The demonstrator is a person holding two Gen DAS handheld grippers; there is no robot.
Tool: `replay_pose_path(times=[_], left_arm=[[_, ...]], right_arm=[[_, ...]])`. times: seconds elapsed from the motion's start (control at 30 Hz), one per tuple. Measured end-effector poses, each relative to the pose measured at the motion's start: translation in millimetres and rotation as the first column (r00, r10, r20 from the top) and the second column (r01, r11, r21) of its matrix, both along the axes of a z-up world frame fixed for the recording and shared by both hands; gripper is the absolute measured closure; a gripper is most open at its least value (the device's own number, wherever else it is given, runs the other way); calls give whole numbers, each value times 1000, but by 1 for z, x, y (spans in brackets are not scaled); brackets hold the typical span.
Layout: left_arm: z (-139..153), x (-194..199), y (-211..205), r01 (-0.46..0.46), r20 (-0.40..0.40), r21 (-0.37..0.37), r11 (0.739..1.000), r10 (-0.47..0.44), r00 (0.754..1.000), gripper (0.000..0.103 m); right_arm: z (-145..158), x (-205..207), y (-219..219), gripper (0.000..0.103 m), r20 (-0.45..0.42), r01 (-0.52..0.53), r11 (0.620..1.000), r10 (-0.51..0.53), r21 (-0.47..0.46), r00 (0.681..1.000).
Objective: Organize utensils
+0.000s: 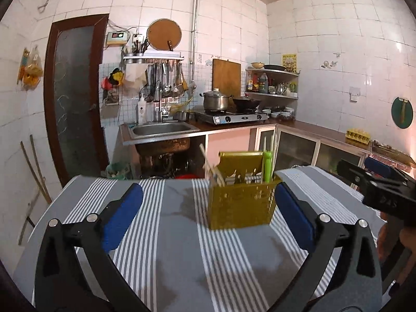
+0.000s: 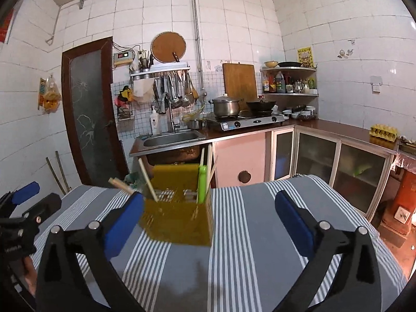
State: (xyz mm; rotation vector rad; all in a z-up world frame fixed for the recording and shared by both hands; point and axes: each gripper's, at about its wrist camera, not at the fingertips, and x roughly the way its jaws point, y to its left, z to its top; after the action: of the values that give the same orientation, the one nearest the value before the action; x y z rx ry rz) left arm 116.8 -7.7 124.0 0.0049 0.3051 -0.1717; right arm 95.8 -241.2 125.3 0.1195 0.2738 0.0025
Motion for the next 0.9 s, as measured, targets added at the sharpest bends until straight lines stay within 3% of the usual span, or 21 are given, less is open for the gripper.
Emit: replay_pose_path(times=[0.13, 0.27, 0.43, 0.63, 0.9], left_arm=[[-25, -20, 13, -3, -36, -22, 1000, 2, 999, 5], [-57, -34, 19, -71, -14, 20, 997, 71, 997, 5], [-93, -30, 27, -111, -51, 4, 994, 111, 993, 5], [-106, -25, 30, -149, -16, 34, 988, 150, 989, 5], [-112, -21, 29, -140, -33, 37, 990, 141, 989, 5]], right_arm=[[-26, -28, 10, 4, -2, 4, 1000, -4, -6, 1000], [-57, -45, 18, 4, -12, 25, 1000, -25, -9, 1000], [-91, -51, 28, 4, -24, 33, 998, -34, -45, 999], [-108, -53, 32, 4, -8, 25, 999, -26, -45, 1000], [-113, -60, 32, 4, 11, 39, 999, -39, -35, 999]])
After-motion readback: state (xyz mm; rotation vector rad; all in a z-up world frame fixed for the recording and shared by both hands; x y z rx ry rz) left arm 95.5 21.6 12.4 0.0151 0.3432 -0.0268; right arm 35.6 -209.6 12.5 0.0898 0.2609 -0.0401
